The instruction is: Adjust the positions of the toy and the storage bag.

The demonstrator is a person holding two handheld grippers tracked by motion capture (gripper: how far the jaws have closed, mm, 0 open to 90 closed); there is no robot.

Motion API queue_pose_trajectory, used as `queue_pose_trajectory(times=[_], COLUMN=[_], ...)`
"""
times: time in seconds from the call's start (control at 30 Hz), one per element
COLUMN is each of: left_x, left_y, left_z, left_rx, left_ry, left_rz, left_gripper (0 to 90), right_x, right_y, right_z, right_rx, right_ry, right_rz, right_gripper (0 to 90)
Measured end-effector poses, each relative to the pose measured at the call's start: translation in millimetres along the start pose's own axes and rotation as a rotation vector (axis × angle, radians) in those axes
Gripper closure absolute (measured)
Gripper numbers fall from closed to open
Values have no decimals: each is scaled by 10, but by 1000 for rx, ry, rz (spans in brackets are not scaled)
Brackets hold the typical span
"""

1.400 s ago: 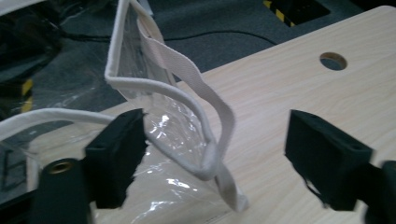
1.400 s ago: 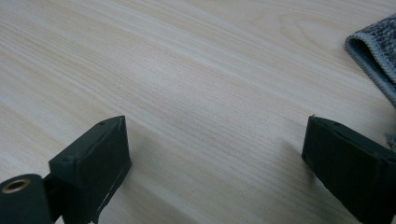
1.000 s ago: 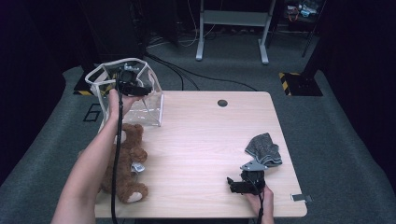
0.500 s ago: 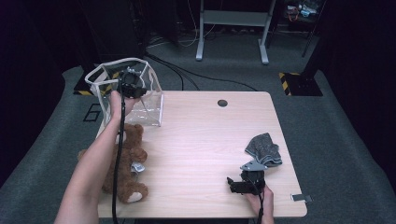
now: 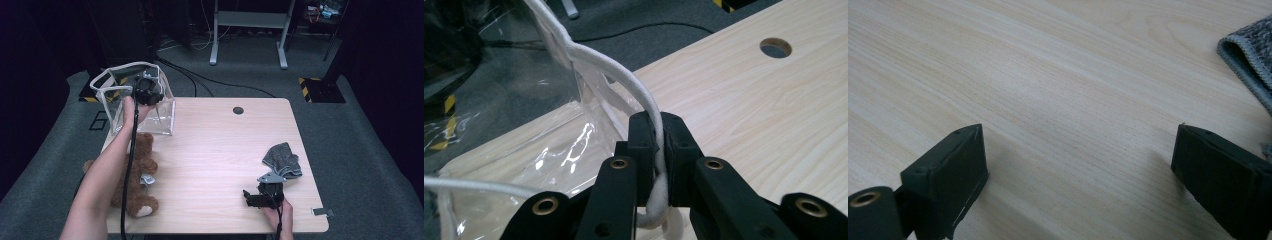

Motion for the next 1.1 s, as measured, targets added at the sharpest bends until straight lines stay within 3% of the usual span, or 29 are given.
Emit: queue_pose_trajectory(times=[0.7,0.83,1.1], left_x=[54,67,90], left_y=[80,98,124], left_z=[271,350,434], left_rx=[56,87,105], left_ry=[-93,-120,-137], left_rz=[4,6,6], left_gripper=[840,838,837], right_x=[0,1,1], right_y=[0,0,0], right_z=[-1,-1,0], right_rx=[1,0,0], right_ry=[0,0,0], right_rz=[0,1,1], right_gripper=[68,68,68])
Point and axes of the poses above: each handheld gripper's, and its own axes: x roughly forward along the jaws, y roughly out of its top, z roughly to its right, the point moved 8 cm from there along x, roughly forward along the jaws, and after that the axes turned 7 degrees about z, right-handed, at the moved point
